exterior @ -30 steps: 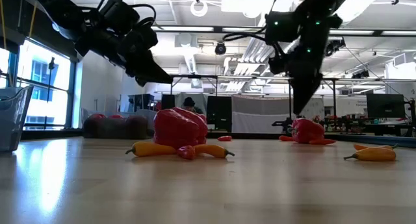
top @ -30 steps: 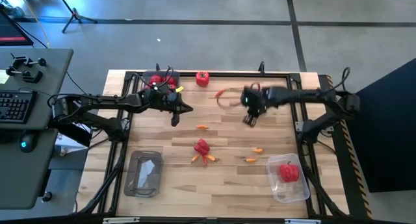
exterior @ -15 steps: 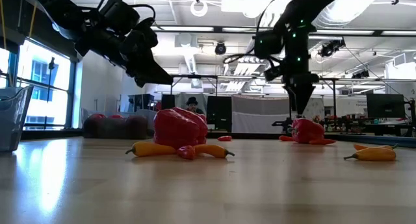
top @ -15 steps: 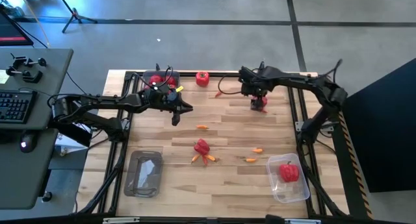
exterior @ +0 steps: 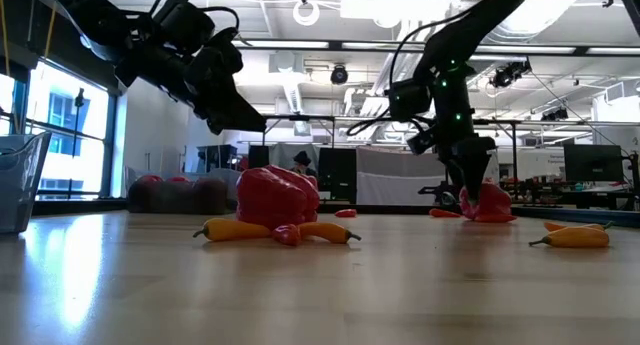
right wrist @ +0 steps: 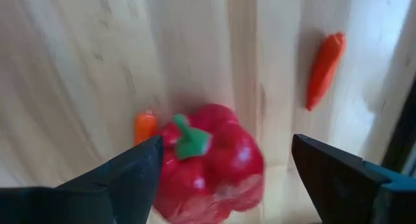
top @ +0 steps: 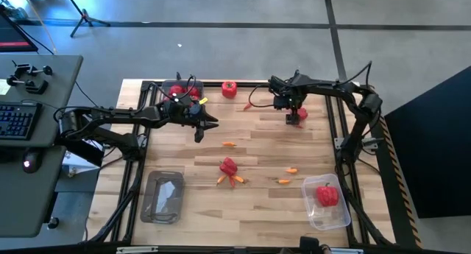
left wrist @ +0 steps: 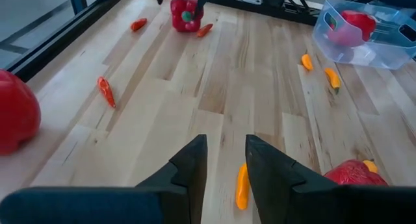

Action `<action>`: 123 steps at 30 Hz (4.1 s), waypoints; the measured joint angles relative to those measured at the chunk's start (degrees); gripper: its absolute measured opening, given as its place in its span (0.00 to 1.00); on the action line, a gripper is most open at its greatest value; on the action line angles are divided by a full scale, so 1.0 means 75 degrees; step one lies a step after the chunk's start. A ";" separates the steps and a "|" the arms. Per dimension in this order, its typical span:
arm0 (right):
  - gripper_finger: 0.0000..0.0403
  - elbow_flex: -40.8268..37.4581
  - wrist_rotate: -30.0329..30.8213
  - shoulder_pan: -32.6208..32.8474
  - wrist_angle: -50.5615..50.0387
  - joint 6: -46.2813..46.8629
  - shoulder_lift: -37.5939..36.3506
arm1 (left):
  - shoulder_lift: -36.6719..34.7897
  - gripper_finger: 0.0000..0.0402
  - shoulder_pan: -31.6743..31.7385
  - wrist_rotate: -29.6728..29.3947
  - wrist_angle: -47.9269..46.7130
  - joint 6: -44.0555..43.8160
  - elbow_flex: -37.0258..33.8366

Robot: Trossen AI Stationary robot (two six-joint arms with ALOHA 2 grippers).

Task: Sort produce into baskets
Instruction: Put the red bell pepper into the transparent bin

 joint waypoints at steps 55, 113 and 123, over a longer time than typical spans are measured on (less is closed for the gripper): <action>0.46 -0.0582 0.0220 0.0741 0.0216 -0.2364 -0.0279 | 0.0003 0.24 -0.0003 -0.0399 -0.0490 0.0409 0.0000; 0.00 0.0885 -0.2494 0.8314 -0.2843 1.6693 -0.1830 | 0.0003 0.01 -0.0099 -0.0236 -0.0341 0.0951 0.0000; 0.00 -0.0385 -0.2015 0.8623 -0.2343 1.8019 -0.1830 | 0.0003 0.01 -0.0128 -0.0249 -0.0333 0.0890 0.0000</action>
